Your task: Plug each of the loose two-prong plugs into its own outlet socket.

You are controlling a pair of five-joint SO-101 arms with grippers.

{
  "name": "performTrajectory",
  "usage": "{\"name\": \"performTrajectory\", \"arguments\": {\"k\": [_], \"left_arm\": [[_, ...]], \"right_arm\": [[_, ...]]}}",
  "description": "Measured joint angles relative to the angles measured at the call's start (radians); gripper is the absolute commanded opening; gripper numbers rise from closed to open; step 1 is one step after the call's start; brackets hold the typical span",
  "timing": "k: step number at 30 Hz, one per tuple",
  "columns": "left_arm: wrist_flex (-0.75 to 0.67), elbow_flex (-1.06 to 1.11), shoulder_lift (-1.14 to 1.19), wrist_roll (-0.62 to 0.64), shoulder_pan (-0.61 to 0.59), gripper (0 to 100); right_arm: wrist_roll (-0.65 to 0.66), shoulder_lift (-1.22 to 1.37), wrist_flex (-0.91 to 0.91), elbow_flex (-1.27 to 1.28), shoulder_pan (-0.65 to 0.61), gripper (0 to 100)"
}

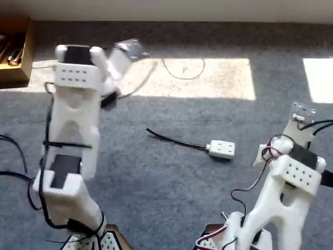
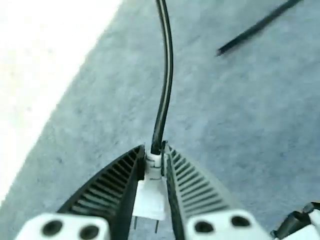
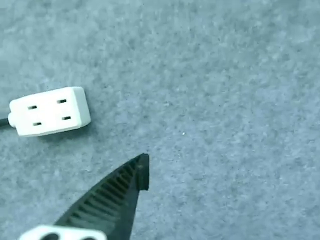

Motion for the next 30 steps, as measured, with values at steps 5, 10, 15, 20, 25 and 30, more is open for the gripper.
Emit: {"name": "performTrajectory", "arguments": {"k": [5,10,15,20,25,30], "left_arm": [[-0.063,0.19,-0.143,0.11,0.328,0],[-0.146,0.292,-0.144,0.144,0.468,1],[-0.207,0.31,-0.1,0.187,0.631,1],[-0.272,0.308,0.008,0.233,0.721,2],[-0.279,0.308,0.115,0.239,0.718,25],[-0.279,0.308,0.121,0.239,0.746,33]], "right_arm": [[0.103,-0.221,-0.035,0.235,0.064,87.8],[0.112,-0.324,-0.132,0.43,0.12,87.8],[0.032,-0.339,-0.187,0.486,0.163,87.8],[-0.014,-0.341,-0.204,0.4,0.358,87.8],[0.043,-0.341,-0.207,0.279,0.595,87.8],[0.071,-0.341,-0.224,0.236,0.713,87.8]]}}
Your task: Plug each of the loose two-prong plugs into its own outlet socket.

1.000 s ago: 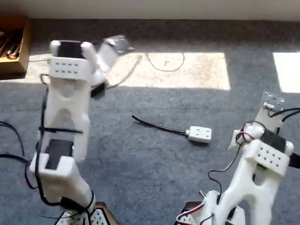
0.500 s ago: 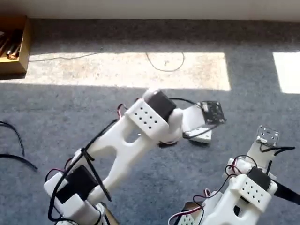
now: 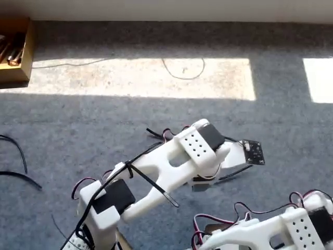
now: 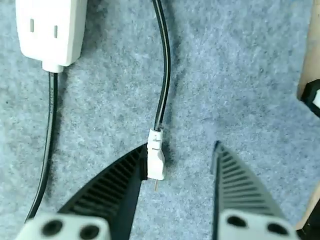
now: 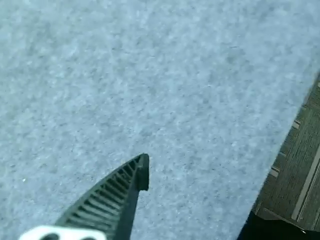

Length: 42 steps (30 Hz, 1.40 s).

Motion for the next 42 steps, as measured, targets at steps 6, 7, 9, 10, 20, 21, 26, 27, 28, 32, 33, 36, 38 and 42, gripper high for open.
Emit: {"name": "performTrajectory", "arguments": {"k": [6,7,9,10,20,21,26,27,28,32,33,36,38,42], "left_arm": [[0.0,-0.02,-0.094,-0.014,-0.034,33],[0.0,-0.043,-0.118,-0.018,-0.061,33],[-0.005,-0.114,-0.157,-0.021,-0.137,34],[-0.023,-0.149,-0.163,-0.021,-0.178,34],[-0.055,-0.387,0.149,-0.077,-0.207,34],[-0.046,-0.428,0.19,-0.078,-0.206,34],[0.034,-0.634,0.404,-0.081,-0.183,33],[0.051,-0.671,0.445,-0.081,-0.176,33],[0.066,-0.706,0.483,-0.081,-0.175,33],[0.13,-0.829,0.614,-0.078,-0.178,33],[0.144,-0.85,0.64,-0.077,-0.175,33],[0.173,-0.918,0.698,-0.08,-0.15,34],[0.178,-0.962,0.717,-0.08,-0.143,34],[0.184,-1.026,0.723,-0.08,-0.143,34]], "right_arm": [[0.0,0.0,-0.063,-0.064,0.124,87.8],[0.0,0.0,-0.069,-0.066,0.138,87.8],[0.0,0.0,-0.074,-0.066,0.16,87.8],[0.0,0.0,-0.074,-0.066,0.164,87.8],[0.0,0.124,-0.207,-0.034,0.239,87.8],[0.0,0.153,-0.235,-0.034,0.239,87.8],[0.0,0.302,-0.336,-0.034,0.239,87.8],[0.0,0.33,-0.341,-0.034,0.242,87.8],[0.0,0.353,-0.345,-0.034,0.244,87.8],[0.0,0.413,-0.358,-0.034,0.244,87.8],[0.0,0.42,-0.371,-0.034,0.242,87.8],[0.002,0.439,-0.404,-0.034,0.244,87.8],[0.003,0.439,-0.41,-0.034,0.244,87.8],[0.005,0.44,-0.413,-0.034,0.244,87.8]]}}
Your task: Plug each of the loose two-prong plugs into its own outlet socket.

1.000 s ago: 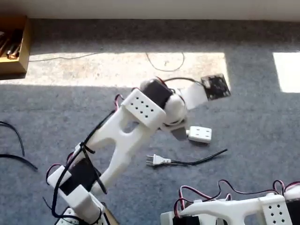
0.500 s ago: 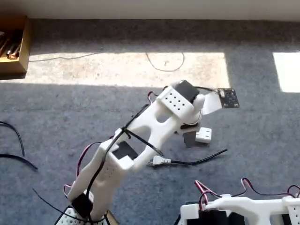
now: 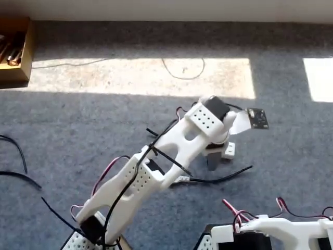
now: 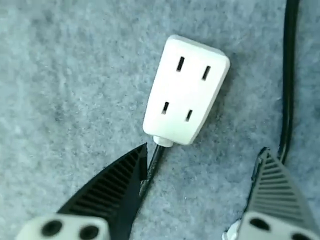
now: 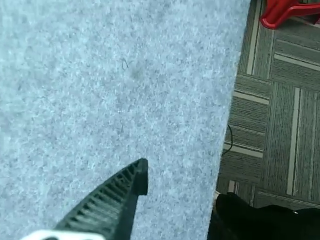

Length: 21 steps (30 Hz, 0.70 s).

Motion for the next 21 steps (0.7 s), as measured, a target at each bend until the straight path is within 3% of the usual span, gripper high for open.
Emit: {"name": "performTrajectory", "arguments": {"k": [9,18,21], "left_arm": [[0.014,-0.11,0.02,0.0,0.0,34],[-0.097,-0.112,0.141,0.0,0.002,33],[-0.109,-0.112,0.155,0.0,-0.002,28]], "right_arm": [[0.002,0.003,-0.057,0.028,0.0,87.8],[0.002,0.003,-0.058,0.028,0.0,87.8],[0.002,0.003,-0.058,0.028,0.0,87.8]]}}
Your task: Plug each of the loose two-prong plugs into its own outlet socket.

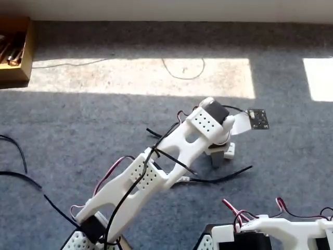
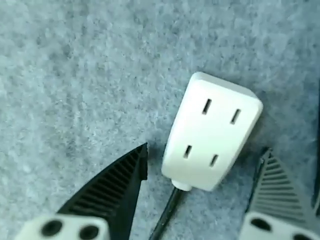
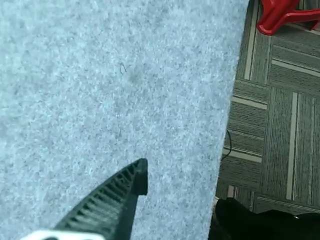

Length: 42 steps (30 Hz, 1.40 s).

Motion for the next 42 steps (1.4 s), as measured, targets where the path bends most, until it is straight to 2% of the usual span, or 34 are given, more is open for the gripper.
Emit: {"name": "performTrajectory", "arguments": {"k": [4,7,14,18,23,26,30,33,36,38,42], "left_arm": [[0.002,0.0,0.0,0.0,-0.003,11],[0.009,0.0,0.0,-0.046,-0.002,0],[0.16,-0.051,-0.005,-0.086,-0.044,0],[0.18,-0.003,-0.107,-0.044,-0.123,0],[0.186,0.279,-0.374,-0.043,-0.262,0],[0.186,0.528,-0.592,-0.107,-0.331,0],[0.186,0.887,-0.936,-0.209,-0.42,0],[0.186,1.149,-1.186,-0.301,-0.528,0],[0.169,1.413,-1.359,-0.402,-0.62,0],[0.107,1.562,-1.428,-0.456,-0.672,0],[0.0,1.789,-1.501,-0.529,-0.723,0]], "right_arm": [[0.0,0.0,0.0,0.0,0.0,87.8],[0.005,0.0,0.0,0.0,0.0,87.8],[0.051,0.0,0.0,0.0,0.0,87.8],[0.054,0.0,0.0,0.0,0.0,87.8],[0.054,0.0,0.0,0.0,-0.012,87.8],[0.054,0.0,0.02,0.0,-0.06,87.8],[0.066,0.0,0.123,0.0,-0.187,87.8],[0.13,0.0,0.224,0.0,-0.331,87.8],[0.167,0.0,0.365,0.0,-0.519,87.8],[0.17,0.0,0.439,0.0,-0.66,87.8],[0.137,0.0,0.486,0.0,-0.951,87.8]]}}
